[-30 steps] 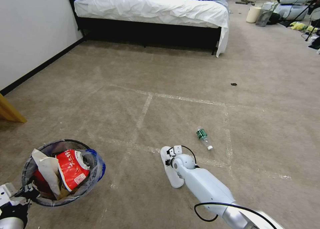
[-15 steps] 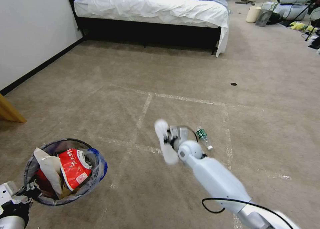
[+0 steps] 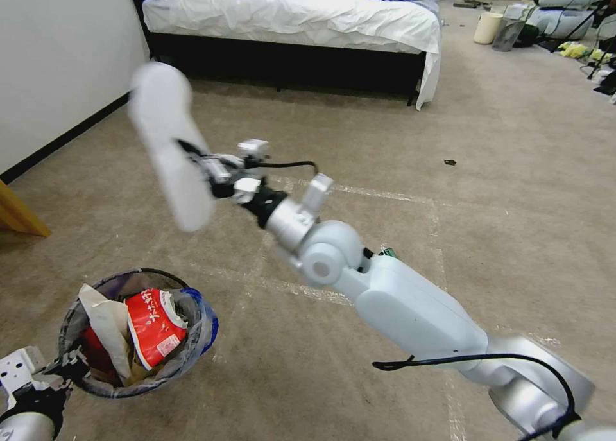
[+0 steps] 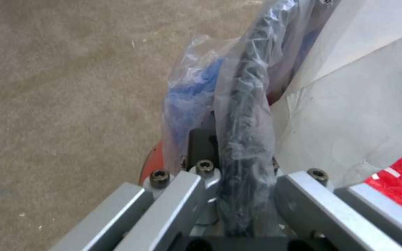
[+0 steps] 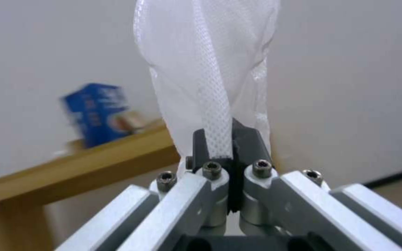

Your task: Pick up the trash bin and place the garbage on the floor into it.

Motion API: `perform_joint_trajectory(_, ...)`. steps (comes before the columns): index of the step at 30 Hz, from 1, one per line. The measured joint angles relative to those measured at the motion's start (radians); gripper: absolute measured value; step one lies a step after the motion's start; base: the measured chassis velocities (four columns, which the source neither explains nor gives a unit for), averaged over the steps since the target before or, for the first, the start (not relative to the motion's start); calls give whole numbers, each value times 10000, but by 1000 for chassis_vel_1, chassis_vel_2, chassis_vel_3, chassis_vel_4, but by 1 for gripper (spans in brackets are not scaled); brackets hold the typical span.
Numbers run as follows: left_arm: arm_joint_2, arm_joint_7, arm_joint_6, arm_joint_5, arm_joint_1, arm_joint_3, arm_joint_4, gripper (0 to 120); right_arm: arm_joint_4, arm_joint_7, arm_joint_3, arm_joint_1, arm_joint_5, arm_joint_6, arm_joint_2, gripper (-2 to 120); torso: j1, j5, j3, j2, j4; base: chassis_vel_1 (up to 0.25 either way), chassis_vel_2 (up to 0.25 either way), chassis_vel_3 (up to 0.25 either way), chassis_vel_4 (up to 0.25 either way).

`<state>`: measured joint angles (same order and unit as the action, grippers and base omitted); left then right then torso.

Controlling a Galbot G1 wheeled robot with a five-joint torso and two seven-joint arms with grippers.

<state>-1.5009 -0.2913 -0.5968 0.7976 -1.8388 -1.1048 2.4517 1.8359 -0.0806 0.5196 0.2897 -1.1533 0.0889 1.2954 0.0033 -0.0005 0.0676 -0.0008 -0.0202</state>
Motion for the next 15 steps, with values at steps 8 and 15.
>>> perform_joint_trajectory(8,5,-71,-76,220,42,-25,67,1,39,-133,1186,-131,-512,387,331,0,0,2,0,0,-1,0,0,0,0)
perform_joint_trajectory(15,23,-176,-172,458,62,-49,166,1,-335,-213,2150,392,-62,686,321,0,0,2,0,0,-1,0,0,0,0)
